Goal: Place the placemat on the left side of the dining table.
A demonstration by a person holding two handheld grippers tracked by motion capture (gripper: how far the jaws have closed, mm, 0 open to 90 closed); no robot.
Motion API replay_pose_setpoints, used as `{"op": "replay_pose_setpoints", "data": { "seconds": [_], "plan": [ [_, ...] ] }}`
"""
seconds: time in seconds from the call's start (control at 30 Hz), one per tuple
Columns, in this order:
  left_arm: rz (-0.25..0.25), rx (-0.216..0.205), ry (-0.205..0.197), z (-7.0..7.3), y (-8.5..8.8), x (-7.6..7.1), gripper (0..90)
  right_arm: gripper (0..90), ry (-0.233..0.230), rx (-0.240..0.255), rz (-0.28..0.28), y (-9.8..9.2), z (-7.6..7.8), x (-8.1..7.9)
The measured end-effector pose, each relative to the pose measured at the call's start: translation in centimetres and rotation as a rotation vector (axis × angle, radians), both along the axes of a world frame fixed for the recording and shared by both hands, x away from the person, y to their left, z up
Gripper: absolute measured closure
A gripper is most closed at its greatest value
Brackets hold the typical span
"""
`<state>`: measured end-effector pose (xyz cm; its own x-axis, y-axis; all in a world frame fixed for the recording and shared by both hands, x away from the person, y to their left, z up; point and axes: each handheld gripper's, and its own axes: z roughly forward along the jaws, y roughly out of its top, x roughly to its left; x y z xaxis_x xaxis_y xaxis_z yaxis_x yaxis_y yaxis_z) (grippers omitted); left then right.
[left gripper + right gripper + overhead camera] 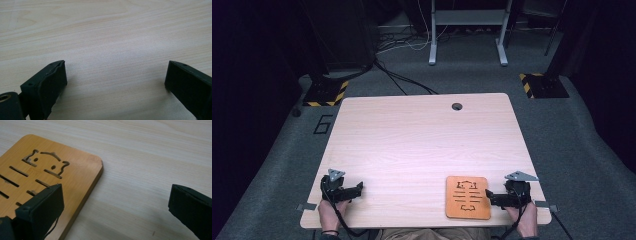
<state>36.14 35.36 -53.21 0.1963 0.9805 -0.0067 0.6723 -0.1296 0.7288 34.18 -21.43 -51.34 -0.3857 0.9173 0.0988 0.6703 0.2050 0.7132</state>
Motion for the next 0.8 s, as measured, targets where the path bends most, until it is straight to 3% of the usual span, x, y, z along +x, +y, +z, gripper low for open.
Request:
{"op": "replay_pose_setpoints", "data": {
  "seconds": [0.3,0.8],
  "plan": [
    [0.0,0.0,0.0,0.0,0.0,0.0,3.9,0.2,0.02,-0.012,0.024,1.5,-0.4,0.2],
    [0.0,0.0,0.0,0.0,0.0,0.0,4.0,0.3,0.029,-0.03,0.027,1.3,-0.6,0.5]
  ]
}}
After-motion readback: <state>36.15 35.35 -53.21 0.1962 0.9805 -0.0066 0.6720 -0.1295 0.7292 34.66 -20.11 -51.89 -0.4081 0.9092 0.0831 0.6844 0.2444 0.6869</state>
